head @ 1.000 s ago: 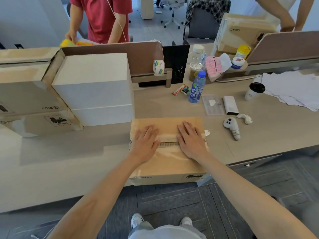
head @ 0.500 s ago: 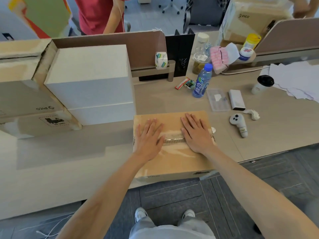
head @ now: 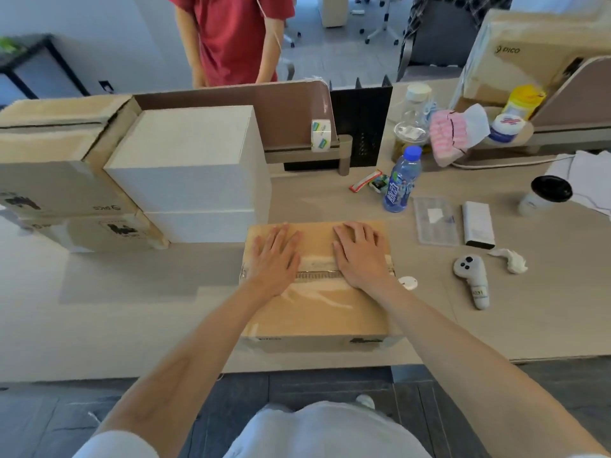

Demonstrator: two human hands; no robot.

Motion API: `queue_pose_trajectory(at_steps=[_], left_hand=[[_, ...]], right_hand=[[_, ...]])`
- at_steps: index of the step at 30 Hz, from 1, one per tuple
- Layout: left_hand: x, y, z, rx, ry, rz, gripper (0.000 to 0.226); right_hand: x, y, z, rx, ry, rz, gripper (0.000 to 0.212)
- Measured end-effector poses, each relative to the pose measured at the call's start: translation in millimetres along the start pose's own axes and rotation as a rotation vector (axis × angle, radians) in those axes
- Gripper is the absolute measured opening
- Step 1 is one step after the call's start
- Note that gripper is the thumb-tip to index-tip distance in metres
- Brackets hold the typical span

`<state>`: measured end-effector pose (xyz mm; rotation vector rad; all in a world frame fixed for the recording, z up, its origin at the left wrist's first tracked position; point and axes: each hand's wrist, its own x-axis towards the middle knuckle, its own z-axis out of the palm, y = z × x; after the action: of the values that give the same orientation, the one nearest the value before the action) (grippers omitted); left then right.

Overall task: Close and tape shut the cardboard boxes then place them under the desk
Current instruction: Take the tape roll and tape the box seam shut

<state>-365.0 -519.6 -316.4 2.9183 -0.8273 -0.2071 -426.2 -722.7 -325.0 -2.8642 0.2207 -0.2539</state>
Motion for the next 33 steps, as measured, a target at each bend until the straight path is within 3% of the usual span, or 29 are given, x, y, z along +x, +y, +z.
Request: queue_pose_trajectory(at_steps=[4, 8, 11, 14, 17, 23, 27, 30, 33], left_hand=[[19.9, 17.6, -11.1, -0.161, -0.050, -0.075, 0.054], [59.6, 31.1, -37.2, -0.510, 0.027, -0.139, 0.048], [94.7, 35.5, -58.2, -0.703, 0.047, -0.209, 0.044], [132.0, 33.7, -71.8, -0.733, 0.054, -0.180, 0.044], [174.3, 29.5, -77.2, -0.812, 0.022, -0.170, 0.048], [255.1, 18.1, -86.0, -1.118, 0.002, -0.355, 0.061], [289.3, 9.6, -87.0, -1.185, -0.021, -0.347, 0.060], [305.7, 3.4, -77.7, -1.120, -0.081, -0.320, 0.041], [311.4, -2.8, -71.6, -1.097, -0.036, -0.327, 0.032]], right_hand=[[19.6, 8.3, -9.1, 0.057, -0.063, -0.001, 0.043], [56.8, 18.0, -22.4, 0.210, -0.146, -0.058, 0.044], [92.5, 21.1, -29.3, 0.459, -0.106, 0.057, 0.041], [129.9, 23.4, -40.9, 0.666, -0.114, 0.184, 0.041], [167.4, 26.4, -50.8, 0.752, -0.110, 0.263, 0.045], [247.4, 30.6, -46.7, 0.852, -0.129, 0.451, 0.055], [294.0, 32.2, -37.4, 0.868, -0.163, 0.514, 0.060], [318.3, 34.3, -27.9, 0.945, -0.147, 0.543, 0.063], [329.5, 37.1, -22.4, 1.020, -0.049, 0.527, 0.051]])
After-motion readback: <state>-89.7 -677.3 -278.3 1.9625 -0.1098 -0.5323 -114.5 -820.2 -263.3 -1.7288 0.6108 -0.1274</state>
